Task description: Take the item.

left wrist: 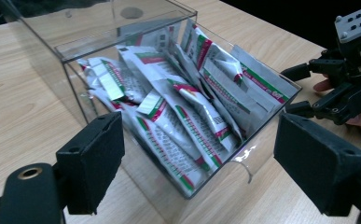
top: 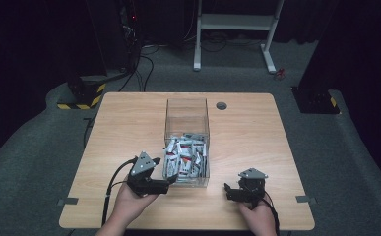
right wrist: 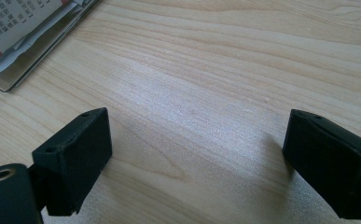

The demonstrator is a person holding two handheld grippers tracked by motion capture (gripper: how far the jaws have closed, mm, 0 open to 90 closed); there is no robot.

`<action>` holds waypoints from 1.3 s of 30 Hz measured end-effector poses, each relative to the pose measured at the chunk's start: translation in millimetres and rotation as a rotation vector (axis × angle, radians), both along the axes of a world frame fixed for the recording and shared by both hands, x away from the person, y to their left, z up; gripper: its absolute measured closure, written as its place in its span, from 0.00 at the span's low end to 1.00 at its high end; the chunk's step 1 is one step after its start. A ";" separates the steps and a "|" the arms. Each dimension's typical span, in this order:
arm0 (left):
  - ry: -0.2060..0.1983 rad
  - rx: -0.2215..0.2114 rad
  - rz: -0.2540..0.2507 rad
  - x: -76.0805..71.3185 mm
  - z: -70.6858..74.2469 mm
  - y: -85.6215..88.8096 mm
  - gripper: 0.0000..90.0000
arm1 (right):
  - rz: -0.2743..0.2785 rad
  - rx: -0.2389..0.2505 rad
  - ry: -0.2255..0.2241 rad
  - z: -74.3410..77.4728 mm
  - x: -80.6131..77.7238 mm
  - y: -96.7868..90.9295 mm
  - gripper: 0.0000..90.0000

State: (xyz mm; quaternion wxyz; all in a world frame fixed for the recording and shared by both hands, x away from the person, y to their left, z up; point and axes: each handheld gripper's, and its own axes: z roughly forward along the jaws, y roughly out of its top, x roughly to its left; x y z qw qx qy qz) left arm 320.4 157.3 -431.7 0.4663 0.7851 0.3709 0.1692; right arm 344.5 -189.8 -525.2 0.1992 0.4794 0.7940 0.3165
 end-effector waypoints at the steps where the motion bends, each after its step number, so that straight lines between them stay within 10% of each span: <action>1: -0.002 0.003 -0.004 1.1 0.2 -3.2 0.19 | 0.000 0.000 0.000 0.0 0.0 0.0 0.09; 25: 0.024 0.051 -0.043 12.4 -5.1 -33.2 0.28 | 0.007 -0.001 -0.001 0.0 -0.2 0.0 0.09; 39: 0.047 0.085 0.005 21.0 -10.5 -40.8 0.62 | 0.010 -0.001 -0.001 0.0 -0.3 0.0 0.09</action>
